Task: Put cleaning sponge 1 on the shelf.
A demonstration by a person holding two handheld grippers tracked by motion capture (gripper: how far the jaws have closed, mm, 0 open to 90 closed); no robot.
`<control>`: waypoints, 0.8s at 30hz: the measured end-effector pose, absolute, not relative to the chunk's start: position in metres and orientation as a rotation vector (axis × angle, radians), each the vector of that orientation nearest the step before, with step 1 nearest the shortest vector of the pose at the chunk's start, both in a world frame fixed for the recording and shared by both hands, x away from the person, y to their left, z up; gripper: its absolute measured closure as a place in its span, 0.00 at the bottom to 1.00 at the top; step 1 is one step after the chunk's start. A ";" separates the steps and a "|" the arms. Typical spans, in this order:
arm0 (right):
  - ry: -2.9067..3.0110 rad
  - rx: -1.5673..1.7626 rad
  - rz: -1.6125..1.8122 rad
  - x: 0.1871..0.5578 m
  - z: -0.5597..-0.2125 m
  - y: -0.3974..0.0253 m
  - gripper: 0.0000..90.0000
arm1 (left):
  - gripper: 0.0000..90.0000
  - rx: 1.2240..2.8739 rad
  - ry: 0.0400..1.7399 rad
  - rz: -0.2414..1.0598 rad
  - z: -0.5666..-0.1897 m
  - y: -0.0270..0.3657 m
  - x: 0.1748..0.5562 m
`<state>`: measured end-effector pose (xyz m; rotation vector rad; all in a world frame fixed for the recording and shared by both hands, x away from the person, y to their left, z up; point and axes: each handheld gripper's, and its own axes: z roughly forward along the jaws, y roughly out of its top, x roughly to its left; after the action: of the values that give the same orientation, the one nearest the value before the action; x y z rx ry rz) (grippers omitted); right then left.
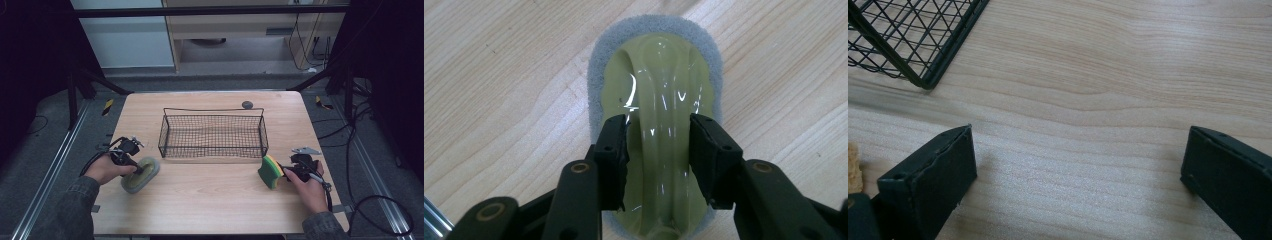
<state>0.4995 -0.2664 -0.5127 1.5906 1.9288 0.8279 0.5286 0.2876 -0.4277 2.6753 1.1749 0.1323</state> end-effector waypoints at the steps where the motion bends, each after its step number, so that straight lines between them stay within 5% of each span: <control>1: 1.929 1.591 0.828 0.499 -0.513 -0.266 0.02 | 0.66 2.677 1.174 0.129 -0.428 0.288 0.529; 11: 1.932 1.585 0.829 0.500 -0.513 -0.266 0.02 | 0.78 2.712 1.117 0.145 -0.429 0.286 0.527; 24: 1.936 1.584 0.833 0.499 -0.513 -0.266 0.02 | 0.79 2.748 0.913 0.317 -0.397 0.282 0.503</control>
<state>0.4994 -0.2662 -0.5126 1.5841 1.9357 0.8326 0.5031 0.2823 -0.3975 2.7483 0.9127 0.3171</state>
